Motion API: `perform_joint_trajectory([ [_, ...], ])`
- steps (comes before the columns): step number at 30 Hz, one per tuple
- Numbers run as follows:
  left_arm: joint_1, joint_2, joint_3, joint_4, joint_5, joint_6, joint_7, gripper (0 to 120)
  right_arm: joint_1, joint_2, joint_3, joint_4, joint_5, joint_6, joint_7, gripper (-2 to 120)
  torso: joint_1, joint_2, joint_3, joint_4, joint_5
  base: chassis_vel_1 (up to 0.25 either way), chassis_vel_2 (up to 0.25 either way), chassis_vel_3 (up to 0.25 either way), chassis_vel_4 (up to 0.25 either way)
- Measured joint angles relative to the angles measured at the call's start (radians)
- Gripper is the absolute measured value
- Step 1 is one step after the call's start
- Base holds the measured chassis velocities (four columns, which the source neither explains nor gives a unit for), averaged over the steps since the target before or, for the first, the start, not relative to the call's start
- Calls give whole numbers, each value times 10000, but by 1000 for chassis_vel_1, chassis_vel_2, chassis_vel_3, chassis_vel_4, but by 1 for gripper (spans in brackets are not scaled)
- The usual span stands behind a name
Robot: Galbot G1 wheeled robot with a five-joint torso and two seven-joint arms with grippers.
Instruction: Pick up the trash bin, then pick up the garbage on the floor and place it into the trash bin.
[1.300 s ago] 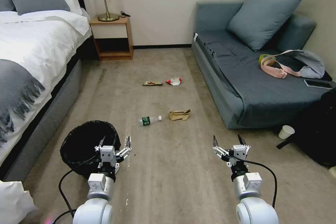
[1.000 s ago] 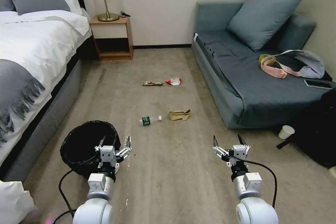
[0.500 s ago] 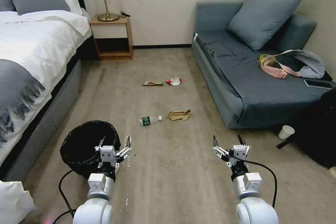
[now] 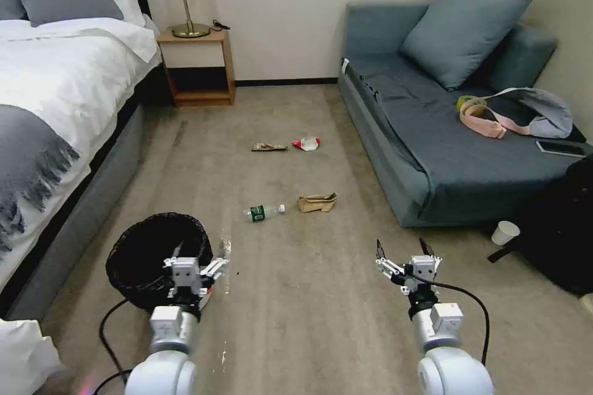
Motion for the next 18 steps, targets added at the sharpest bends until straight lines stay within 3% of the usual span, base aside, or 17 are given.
perform_joint_trajectory([
  [1,0,0,0,0,0,0,0,98,0,0,0,0,0,0,0,100,0,0,0,0,0,0,0,0,0],
  [4,346,121,-554,-738,-523,838,-1086,100,65,-571,-80,284,804,-1097,264,100,0,0,0,3,0,0,0,0,0],
  [5,346,121,-554,-738,-523,838,-1086,100,65,-571,-80,284,804,-1097,264,100,0,0,0,3,0,0,0,0,0],
  [8,717,250,-1149,-1539,-1093,1745,-2264,100,129,-1175,-153,586,1652,-2258,540,100,0,0,0,3,4,0,0,0,0],
  [9,717,250,-1149,-1539,-1093,1745,-2264,100,129,-1175,-153,586,1652,-2258,540,100,0,0,0,3,4,0,0,0,0],
  [11,891,313,-1451,-1921,-1357,2161,-2836,100,162,-1446,-177,721,2025,-2768,661,100,0,0,-1,5,6,0,0,0,0],
  [18,928,338,-1553,-2064,-1528,2376,-2987,98,182,-1550,-194,757,2167,-2944,697,100,0,0,-1,1,2,0,0,0,0],
])
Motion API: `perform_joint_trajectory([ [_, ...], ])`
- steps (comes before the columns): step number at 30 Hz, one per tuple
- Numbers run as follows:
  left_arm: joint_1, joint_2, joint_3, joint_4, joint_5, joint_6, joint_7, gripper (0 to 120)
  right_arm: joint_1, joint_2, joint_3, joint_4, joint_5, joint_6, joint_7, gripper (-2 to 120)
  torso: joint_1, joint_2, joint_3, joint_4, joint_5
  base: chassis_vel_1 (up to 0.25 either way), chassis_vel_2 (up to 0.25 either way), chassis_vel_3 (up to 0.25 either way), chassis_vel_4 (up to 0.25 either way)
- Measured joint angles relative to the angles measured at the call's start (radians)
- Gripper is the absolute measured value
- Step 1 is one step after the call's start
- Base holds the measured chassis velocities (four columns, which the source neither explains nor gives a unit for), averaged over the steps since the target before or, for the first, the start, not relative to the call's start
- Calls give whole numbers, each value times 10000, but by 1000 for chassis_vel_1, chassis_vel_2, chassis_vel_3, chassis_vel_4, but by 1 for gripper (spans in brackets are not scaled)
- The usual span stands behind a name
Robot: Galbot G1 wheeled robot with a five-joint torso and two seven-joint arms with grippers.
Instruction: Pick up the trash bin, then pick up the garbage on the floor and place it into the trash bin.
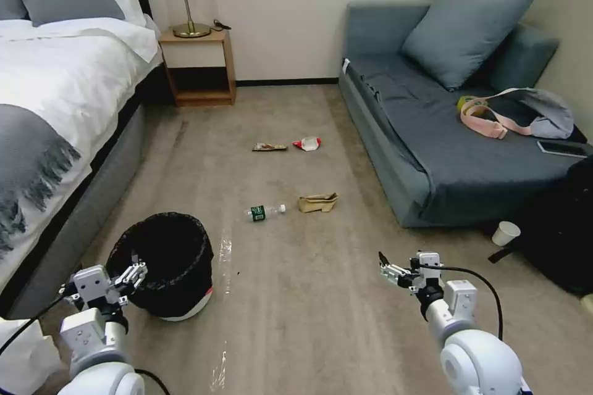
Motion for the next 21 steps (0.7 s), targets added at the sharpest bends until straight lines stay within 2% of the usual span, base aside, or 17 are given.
perform_joint_trajectory([
  [2,-56,19,-87,-76,-146,138,-16,98,22,-56,14,-1,35,-32,-2,100,0,0,0,3,-1,0,0,0,0],
  [5,-670,209,-767,-600,-1282,1168,-29,98,370,-709,277,-227,339,-62,-406,100,0,1,-1,-3,12,0,0,0,0],
  [9,-805,384,-965,-778,-1688,1746,-129,98,768,-1431,598,-515,645,-61,-890,100,0,0,1,-2,-6,0,0,0,0],
  [12,-844,582,-1085,-898,-2007,2118,-178,98,1089,-2012,842,-734,864,-53,-1228,100,1,1,1,4,11,0,0,0,0],
  [13,-869,651,-1122,-915,-2144,2252,-232,98,1171,-2211,869,-739,858,-55,-1196,100,0,1,1,6,5,0,0,0,0],
  [14,-889,689,-1134,-919,-2213,2322,-250,98,1176,-2266,858,-726,858,-53,-1183,100,0,1,1,8,-1,0,0,0,0],
  [15,-1054,891,-1185,-881,-2553,2676,-342,98,1230,-2424,837,-801,1043,-56,-1307,100,0,0,1,-2,-5,0,0,0,0],
  [16,-1054,891,-1185,-881,-2553,2676,-342,98,1230,-2424,837,-801,1043,-56,-1307,100,0,0,1,-2,-5,0,0,0,0],
  [17,-1211,1038,-1229,-783,-2729,2865,-446,98,1417,-2657,968,-1049,1333,-37,-1556,100,0,0,1,-3,20,0,0,0,0],
  [18,-1405,1222,-1266,-607,-2926,3029,-581,98,1719,-3038,1215,-1365,1738,50,-1918,100,0,1,0,2,10,0,0,0,0],
  [19,-1602,1391,-1272,-349,-3152,3205,-712,98,1864,-3213,1341,-1502,1894,101,-2056,100,0,1,1,2,-24,0,0,0,0],
  [20,-1767,1522,-1274,-112,-3356,3306,-846,98,1805,-3151,1196,-1389,1761,38,-1886,100,0,0,1,1,7,0,0,0,0],
  [21,-1767,1522,-1274,-112,-3356,3306,-846,98,1805,-3151,1196,-1389,1761,38,-1886,100,0,0,1,1,7,0,0,0,0],
])
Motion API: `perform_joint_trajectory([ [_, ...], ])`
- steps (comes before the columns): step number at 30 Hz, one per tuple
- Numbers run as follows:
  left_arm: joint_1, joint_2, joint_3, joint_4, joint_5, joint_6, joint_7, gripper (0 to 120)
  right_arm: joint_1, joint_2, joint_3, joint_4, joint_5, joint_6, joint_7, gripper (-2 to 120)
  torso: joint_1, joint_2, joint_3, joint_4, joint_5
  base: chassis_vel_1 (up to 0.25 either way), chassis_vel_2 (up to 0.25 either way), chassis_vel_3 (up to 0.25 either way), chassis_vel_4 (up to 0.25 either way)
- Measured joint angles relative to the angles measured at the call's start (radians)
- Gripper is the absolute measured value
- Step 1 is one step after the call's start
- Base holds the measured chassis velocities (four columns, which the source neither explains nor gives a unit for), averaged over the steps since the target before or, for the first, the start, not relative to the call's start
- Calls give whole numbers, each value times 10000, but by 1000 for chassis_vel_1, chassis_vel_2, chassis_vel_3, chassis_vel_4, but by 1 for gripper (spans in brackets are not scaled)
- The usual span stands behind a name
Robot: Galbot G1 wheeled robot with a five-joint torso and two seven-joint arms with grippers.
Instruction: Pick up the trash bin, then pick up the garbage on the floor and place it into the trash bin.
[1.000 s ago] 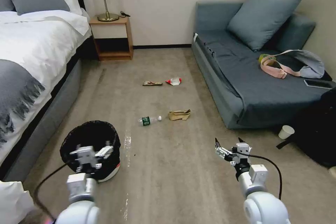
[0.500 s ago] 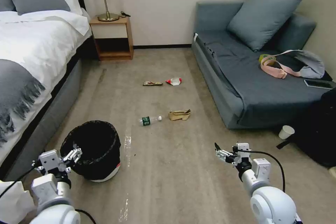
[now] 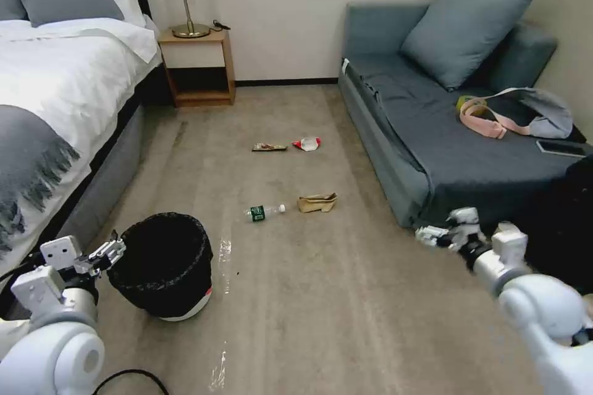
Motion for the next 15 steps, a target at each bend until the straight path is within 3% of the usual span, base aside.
perform_joint_trajectory([
  [1,-110,81,-4,217,-90,35,-94,98,113,24,99,-93,291,-1,-67,100,0,0,0,-5,15,0,0,0,0],
  [2,-120,107,17,309,-165,58,-111,98,330,6,326,-255,687,73,-228,100,0,0,-1,0,-24,0,0,0,0],
  [3,-88,143,40,321,-235,81,-112,98,421,9,419,-345,906,121,-326,100,-1,0,-1,2,-22,0,0,0,0],
  [4,-71,191,49,343,-262,95,-112,98,427,46,419,-389,989,125,-374,100,0,0,0,2,13,0,0,0,0],
  [7,-106,293,60,499,-286,132,-105,98,373,150,696,-458,1524,363,-732,100,0,0,0,0,-17,0,0,0,0],
  [15,-563,668,81,1149,-454,282,-145,98,309,580,761,-550,1828,509,-981,100,0,0,-1,2,-4,0,0,0,0],
])
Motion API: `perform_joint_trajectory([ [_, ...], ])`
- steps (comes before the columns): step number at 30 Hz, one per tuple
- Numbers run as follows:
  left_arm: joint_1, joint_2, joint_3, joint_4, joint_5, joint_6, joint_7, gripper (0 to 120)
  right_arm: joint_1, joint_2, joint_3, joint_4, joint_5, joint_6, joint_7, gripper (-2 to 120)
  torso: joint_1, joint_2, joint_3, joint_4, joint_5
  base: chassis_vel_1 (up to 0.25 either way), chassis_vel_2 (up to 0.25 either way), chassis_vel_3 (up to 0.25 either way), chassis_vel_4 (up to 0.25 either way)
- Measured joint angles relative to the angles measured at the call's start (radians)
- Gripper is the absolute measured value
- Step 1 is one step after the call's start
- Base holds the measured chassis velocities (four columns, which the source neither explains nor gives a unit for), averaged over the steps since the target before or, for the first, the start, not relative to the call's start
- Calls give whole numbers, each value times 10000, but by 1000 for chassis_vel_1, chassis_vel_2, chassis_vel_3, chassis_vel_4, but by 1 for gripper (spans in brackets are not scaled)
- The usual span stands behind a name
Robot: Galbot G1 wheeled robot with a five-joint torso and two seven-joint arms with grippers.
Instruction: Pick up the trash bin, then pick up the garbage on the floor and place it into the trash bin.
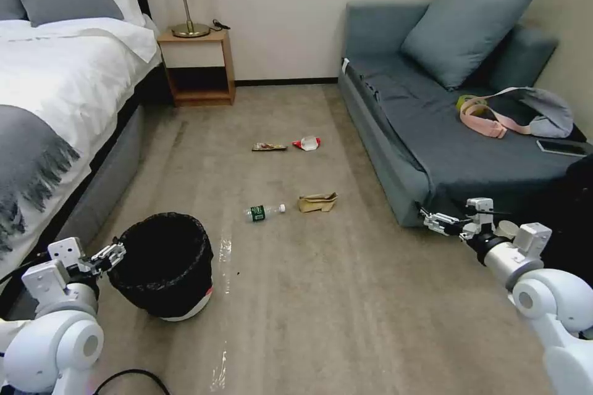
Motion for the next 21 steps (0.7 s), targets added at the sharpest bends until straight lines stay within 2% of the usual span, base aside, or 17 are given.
perform_joint_trajectory([
  [3,-205,115,60,278,-24,52,-33,98,7,138,-49,-26,-96,0,1,100,0,0,0,-2,-2,0,0,0,0],
  [6,-744,395,245,991,-47,147,-114,98,-47,535,-108,-47,-347,0,7,100,0,-1,0,-2,-2,0,0,0,0],
  [8,-784,415,263,1055,-47,149,-115,98,-57,567,-107,-49,-368,0,8,100,0,0,0,-2,-2,0,0,0,0],
  [10,-1068,520,435,1572,1,152,-116,98,-151,835,-79,-67,-501,9,10,100,1,0,0,-2,-2,0,0,0,0],
  [16,-1463,438,898,2525,380,46,7,97,-215,1165,57,-76,-599,8,54,100,0,-1,0,-2,-3,0,0,0,0],
  [17,-1463,438,898,2525,380,46,7,97,-215,1165,57,-76,-599,8,54,100,0,-1,0,-2,-3,0,0,0,0],
  [20,-1819,328,1087,3278,517,-46,68,97,-350,1378,137,-77,-756,6,102,100,1,0,0,-2,-3,0,0,0,0],
  [21,-1819,328,1087,3278,517,-46,68,97,-350,1378,137,-77,-756,6,102,100,1,0,0,-2,-3,0,0,0,0],
])
